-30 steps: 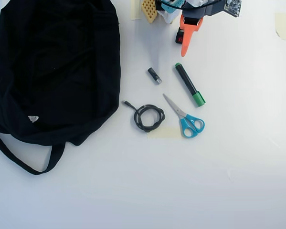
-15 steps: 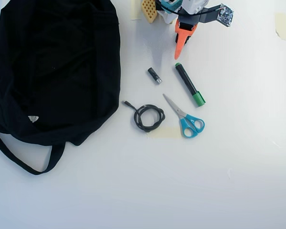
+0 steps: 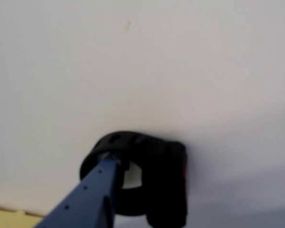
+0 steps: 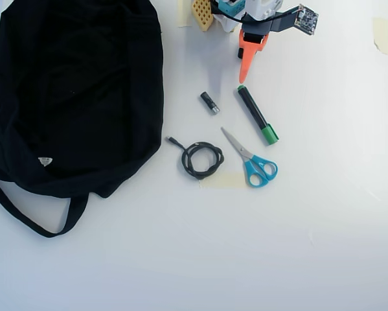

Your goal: Put the bike light into the black bag

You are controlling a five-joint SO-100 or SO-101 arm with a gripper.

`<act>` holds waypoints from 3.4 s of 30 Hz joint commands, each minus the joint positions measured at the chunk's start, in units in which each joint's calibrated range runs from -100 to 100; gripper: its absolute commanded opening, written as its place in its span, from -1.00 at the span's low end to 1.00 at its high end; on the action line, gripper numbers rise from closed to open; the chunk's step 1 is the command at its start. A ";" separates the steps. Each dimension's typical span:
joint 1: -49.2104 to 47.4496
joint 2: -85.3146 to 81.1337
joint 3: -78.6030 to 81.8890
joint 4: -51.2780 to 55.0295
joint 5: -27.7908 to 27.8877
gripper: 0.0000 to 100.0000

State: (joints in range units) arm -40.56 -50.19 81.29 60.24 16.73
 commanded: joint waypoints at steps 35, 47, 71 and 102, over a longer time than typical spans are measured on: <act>0.99 0.81 -7.61 -1.93 -5.72 -0.96; 4.43 9.44 -25.13 2.46 -6.08 -0.96; 37.34 25.29 -59.82 15.99 -8.18 -0.96; 72.65 38.65 -84.34 9.10 -14.26 -0.96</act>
State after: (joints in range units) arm 29.02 -15.07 3.22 73.12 3.74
